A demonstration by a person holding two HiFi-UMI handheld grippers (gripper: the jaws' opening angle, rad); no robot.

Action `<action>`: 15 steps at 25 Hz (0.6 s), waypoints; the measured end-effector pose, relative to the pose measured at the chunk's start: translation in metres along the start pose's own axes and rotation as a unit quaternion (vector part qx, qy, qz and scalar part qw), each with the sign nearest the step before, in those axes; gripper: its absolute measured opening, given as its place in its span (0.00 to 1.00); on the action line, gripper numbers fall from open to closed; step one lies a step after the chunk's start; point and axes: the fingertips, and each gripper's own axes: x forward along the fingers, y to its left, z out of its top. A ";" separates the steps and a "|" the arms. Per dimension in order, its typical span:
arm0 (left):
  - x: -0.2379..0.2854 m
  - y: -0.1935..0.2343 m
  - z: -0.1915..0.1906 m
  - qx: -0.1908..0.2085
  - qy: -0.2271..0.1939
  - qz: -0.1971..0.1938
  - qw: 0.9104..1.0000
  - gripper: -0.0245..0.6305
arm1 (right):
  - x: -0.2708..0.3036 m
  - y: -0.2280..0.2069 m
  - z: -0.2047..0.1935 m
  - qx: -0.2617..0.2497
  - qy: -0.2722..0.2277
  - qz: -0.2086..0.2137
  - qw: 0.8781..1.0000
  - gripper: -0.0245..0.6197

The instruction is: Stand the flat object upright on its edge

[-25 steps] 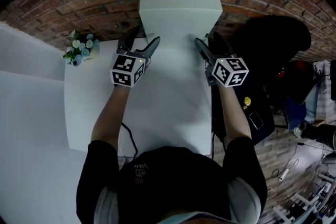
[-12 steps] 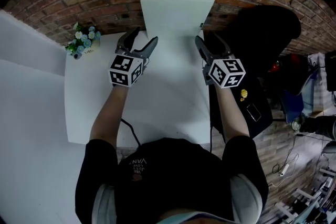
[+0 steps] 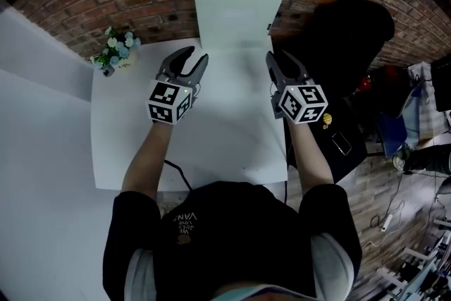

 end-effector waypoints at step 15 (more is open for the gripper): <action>-0.059 -0.016 0.000 0.011 -0.021 -0.015 1.000 0.06 | -0.049 0.044 0.001 0.006 -0.022 -0.034 0.999 0.09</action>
